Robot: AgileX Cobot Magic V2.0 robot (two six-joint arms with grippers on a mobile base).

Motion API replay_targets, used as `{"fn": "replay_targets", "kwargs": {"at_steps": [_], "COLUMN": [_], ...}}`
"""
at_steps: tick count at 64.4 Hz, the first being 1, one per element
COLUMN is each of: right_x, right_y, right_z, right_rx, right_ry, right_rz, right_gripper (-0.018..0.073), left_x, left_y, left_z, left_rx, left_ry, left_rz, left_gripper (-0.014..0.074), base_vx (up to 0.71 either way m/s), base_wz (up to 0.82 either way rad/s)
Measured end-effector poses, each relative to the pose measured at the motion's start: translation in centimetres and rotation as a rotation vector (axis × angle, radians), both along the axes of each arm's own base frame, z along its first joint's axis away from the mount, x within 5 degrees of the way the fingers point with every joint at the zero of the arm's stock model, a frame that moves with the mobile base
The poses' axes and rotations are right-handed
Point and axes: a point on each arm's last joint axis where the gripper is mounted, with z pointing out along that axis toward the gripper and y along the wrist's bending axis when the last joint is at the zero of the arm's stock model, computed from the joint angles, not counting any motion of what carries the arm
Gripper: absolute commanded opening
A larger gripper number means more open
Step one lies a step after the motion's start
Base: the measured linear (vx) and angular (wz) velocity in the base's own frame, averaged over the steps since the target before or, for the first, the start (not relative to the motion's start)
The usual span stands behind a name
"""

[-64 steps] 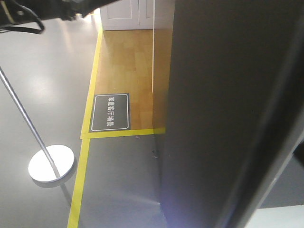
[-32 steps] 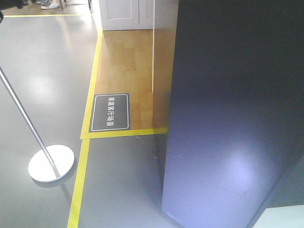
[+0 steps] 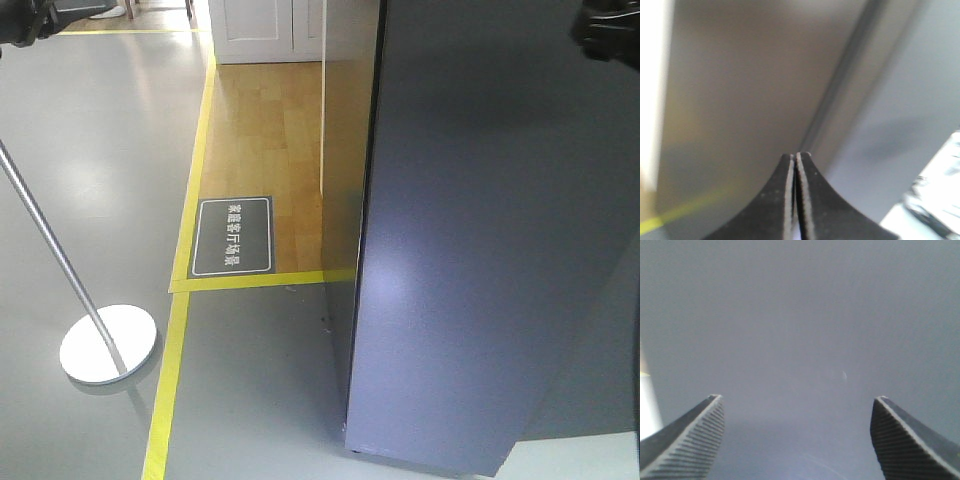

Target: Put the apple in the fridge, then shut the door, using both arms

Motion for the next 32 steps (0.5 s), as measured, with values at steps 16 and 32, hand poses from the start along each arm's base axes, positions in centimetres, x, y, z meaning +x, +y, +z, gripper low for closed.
{"fn": "replay_targets", "kwargs": {"at_steps": [16,32], "right_x": [4.4,7.1], "right_y": [0.2,-0.1], "right_z": [-2.4,-2.9], "right_rx": [-0.015,0.004], "right_ry": [0.063,0.076], "right_rz": [-0.040,-0.057], "right_gripper": [0.0570,0.0570], "left_x": [0.3,0.4], "left_y": [0.4,0.5], "left_z": [0.1,0.1], "left_rx": [0.000,0.000], "left_ry": [-0.010,-0.012], "left_rz": [0.054,0.063], "left_gripper": [-0.0007,-0.0007], "base_vx": [0.00,0.00], "base_wz": [0.00,0.00]}}
